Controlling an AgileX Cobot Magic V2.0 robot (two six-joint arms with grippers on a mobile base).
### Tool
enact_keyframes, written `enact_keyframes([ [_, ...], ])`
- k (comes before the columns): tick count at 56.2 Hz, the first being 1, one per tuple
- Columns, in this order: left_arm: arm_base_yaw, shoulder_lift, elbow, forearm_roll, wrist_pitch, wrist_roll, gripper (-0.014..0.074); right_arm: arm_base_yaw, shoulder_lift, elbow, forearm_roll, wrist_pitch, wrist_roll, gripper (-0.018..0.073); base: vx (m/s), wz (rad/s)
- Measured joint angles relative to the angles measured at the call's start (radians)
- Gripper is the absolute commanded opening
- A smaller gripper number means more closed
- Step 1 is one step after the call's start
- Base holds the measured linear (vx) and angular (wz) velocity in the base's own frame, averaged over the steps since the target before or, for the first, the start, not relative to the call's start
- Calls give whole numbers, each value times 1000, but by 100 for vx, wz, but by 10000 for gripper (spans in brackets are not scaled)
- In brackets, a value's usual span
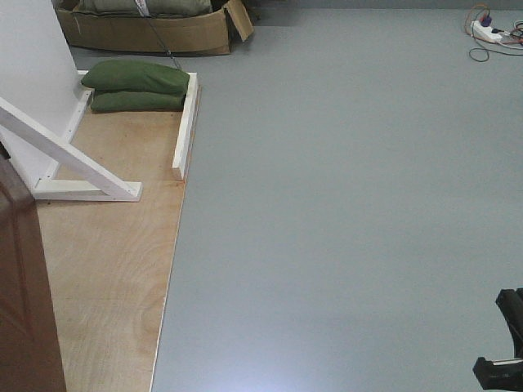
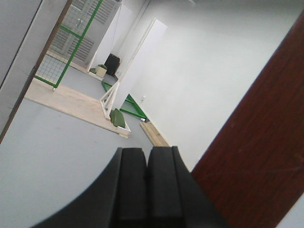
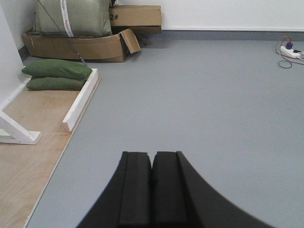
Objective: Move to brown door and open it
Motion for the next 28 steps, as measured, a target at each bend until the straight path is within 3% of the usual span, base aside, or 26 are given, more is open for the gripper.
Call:
enact_keyframes([
  [28,11,-17,0,-2,222,0,-3,0,0,0,0,0,0,0,0,0],
])
